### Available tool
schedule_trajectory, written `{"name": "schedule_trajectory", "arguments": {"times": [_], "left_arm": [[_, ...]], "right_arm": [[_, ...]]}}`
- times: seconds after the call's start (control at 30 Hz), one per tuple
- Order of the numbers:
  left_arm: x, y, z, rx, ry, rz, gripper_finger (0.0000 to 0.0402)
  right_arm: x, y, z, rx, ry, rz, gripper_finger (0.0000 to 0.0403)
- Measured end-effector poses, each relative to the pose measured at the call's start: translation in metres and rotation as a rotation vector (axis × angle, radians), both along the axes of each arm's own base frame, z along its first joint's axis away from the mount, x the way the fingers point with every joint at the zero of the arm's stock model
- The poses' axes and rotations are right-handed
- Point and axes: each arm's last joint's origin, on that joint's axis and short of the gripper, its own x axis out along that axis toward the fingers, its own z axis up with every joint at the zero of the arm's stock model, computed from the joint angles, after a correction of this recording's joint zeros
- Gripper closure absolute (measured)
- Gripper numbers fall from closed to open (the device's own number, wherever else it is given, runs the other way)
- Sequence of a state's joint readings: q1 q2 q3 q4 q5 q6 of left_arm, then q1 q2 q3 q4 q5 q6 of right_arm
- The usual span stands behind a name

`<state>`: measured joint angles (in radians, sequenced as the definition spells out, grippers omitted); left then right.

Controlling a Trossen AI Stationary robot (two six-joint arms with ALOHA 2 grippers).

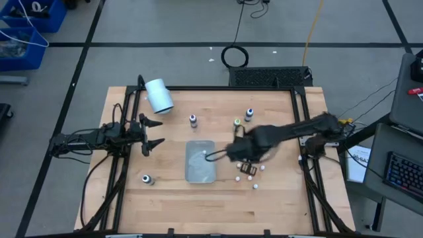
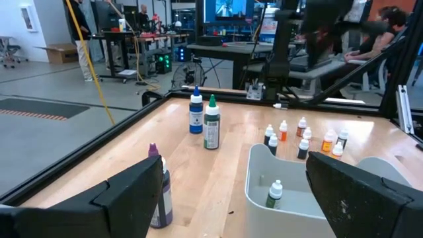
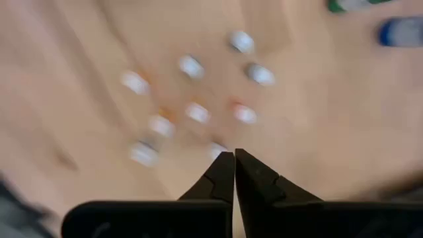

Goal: Pick & Place food coloring
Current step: Put the yellow food coloring bottle into the bin

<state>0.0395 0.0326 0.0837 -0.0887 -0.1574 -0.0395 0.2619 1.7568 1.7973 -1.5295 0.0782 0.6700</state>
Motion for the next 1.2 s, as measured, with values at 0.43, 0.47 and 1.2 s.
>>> {"name": "schedule_trajectory", "arguments": {"times": [0.43, 0.47, 1.2], "left_arm": [[0.0, 0.0, 0.001, 0.012, -0.007, 0.005, 0.0036], [0.0, 0.0, 0.001, 0.011, -0.008, 0.006, 0.0036], [0.0, 0.0, 0.001, 0.009, -0.009, 0.009, 0.0036]], "right_arm": [[-0.137, 0.018, -0.086, -0.012, 0.192, -0.461, 0.0403], [-0.143, 0.018, -0.095, 0.009, 0.2, -0.464, 0.0403], [-0.148, 0.018, -0.148, 0.149, -0.125, -0.5, 0.0403]]}}
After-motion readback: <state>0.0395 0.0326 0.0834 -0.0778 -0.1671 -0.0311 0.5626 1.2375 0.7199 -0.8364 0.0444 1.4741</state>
